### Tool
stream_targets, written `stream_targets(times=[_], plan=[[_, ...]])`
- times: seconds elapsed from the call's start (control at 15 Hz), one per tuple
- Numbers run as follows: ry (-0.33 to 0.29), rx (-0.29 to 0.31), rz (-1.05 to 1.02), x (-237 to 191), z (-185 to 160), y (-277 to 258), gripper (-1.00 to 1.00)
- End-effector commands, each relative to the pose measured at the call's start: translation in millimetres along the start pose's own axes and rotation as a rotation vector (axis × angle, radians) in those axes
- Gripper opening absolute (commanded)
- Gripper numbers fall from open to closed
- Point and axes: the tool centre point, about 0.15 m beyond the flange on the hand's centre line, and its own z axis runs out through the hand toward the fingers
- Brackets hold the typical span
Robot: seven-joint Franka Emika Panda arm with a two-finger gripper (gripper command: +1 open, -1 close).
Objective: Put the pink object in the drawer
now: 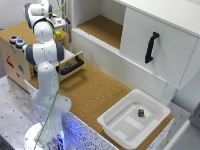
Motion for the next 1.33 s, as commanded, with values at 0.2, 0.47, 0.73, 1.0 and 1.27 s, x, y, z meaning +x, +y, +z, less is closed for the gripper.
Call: stream_targets(times=[0.2,0.47,0.73,1.0,1.27], plan=[[0.051,-0.034,0.119,-87,50,-26,-1.0],[0.073,-0.01,0.123,-97,85,-44,-1.0],[0.107,-0.028,0.094,-81,100,-48,-1.0],[0.12,-0.018,-0.002,-58,108,-35,-1.0],[0.145,-0.01,-0.097,-43,120,-35,-1.0]])
